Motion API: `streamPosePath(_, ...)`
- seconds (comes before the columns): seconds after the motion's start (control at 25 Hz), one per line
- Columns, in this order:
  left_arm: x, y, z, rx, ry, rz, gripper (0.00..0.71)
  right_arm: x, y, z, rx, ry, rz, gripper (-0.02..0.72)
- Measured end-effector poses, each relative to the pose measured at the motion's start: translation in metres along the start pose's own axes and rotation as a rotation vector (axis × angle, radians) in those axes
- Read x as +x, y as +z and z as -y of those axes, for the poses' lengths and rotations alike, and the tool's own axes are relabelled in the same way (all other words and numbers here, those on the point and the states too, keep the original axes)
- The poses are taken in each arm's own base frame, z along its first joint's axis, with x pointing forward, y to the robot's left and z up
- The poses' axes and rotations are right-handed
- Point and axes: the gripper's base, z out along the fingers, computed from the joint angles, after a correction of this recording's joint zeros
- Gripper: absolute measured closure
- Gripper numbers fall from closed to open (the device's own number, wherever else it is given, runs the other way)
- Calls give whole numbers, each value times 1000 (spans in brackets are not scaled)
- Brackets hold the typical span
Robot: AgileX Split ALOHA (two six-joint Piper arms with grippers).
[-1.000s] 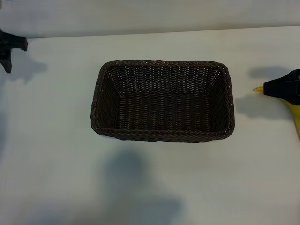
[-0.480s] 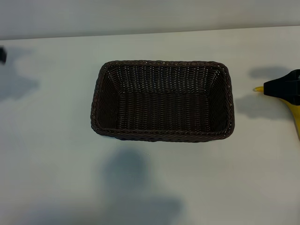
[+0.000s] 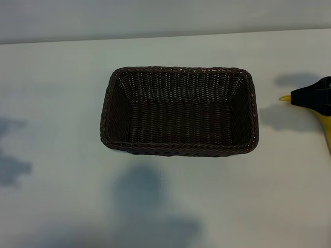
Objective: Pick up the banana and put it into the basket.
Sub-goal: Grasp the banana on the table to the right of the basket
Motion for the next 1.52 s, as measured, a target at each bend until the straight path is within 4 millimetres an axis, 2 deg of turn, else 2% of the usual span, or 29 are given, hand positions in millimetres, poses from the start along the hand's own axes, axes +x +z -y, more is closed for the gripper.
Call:
streamPosePath(0.16, 43, 0, 1, 43, -23, 162, 150, 0, 0, 0, 0, 0, 0, 154)
streamPosePath(0.32, 72, 6, 2, 62, -36, 293, 150, 0, 0, 0, -2, 0, -1, 154)
streamPosePath(0.48, 94, 1, 1, 73, -49, 395, 150, 0, 0, 0, -2, 0, -1, 154)
streamPosePath(1.12, 150, -17, -4, 91, -93, 786, 150, 0, 0, 0, -2, 35, -2, 154)
streamPosePath(1.24, 152, -17, -4, 91, -94, 796, 150, -1, 0, -1, -2, 40, 2, 154)
streamPosePath(1.36, 152, -16, -4, 91, -94, 794, 150, -10, -1, -1, -1, 33, 17, 154)
streamPosePath(1.52, 152, -16, -4, 90, -92, 795, 150, -35, 2, 4, 0, 42, 41, 154)
